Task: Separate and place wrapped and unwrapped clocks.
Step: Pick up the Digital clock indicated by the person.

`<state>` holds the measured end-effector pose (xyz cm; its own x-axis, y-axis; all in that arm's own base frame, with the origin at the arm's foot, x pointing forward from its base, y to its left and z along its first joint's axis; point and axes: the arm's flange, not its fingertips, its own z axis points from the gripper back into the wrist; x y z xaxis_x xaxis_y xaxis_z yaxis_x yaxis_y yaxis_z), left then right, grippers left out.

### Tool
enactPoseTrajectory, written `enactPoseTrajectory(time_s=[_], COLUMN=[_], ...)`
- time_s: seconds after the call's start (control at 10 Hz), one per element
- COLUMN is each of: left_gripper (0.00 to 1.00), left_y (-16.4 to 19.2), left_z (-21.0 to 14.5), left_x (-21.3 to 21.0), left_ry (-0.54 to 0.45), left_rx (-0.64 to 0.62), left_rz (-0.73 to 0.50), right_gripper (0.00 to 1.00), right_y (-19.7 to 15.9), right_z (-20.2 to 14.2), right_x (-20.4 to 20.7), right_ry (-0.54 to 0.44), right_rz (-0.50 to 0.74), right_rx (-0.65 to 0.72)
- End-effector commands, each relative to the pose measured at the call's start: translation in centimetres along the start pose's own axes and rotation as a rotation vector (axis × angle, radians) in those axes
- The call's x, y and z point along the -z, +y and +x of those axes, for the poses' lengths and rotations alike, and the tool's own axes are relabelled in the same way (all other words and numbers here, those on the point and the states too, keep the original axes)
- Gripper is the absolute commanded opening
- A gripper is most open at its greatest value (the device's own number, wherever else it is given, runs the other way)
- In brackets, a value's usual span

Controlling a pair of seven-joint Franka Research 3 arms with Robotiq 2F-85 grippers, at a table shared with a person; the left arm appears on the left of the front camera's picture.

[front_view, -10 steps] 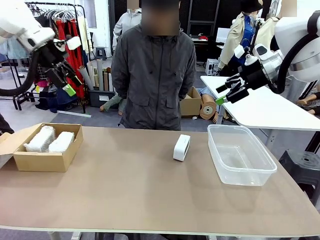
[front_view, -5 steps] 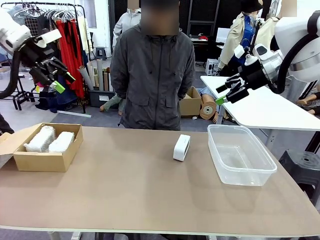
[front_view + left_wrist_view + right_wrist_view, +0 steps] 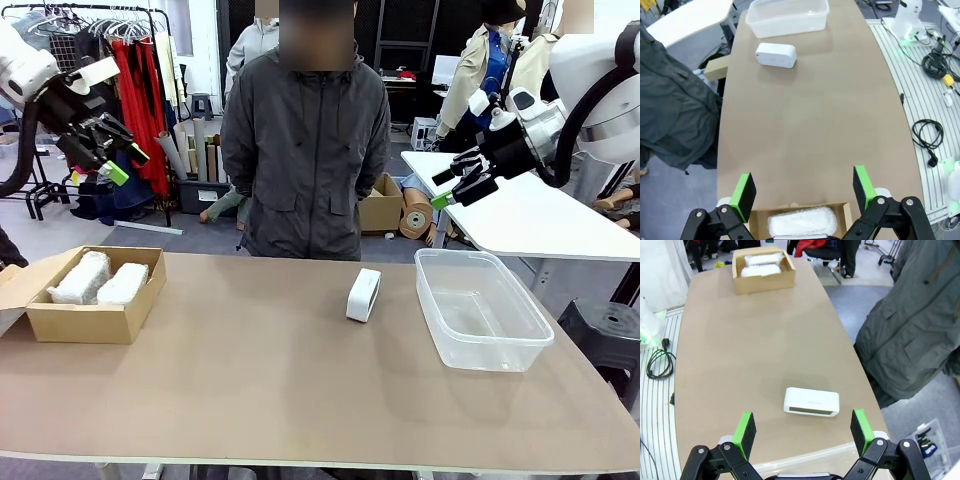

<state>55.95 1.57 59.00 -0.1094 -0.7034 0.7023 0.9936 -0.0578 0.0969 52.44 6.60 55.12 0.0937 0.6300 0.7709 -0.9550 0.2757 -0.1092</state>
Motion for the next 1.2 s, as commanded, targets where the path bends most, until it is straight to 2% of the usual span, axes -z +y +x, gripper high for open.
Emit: enactPoseTrajectory(time_s=[0.0,1.1], left_gripper=[1.00,1.00], left_y=[-0.04,-0.04], left_z=[0.03,0.03], left_x=[0.00,0.00], left_ry=[0.009,0.009], left_rx=[0.002,0.002], left_rz=[-0.004,-0.004], right_gripper=[1.00,1.00], right_y=[0.00,0.00], right_z=[0.16,0.16], right_x=[-0.08,-0.08], right_ry=[-0.004,-0.004], right_rz=[0.001,0.001], right_rx=[-0.003,-0.003])
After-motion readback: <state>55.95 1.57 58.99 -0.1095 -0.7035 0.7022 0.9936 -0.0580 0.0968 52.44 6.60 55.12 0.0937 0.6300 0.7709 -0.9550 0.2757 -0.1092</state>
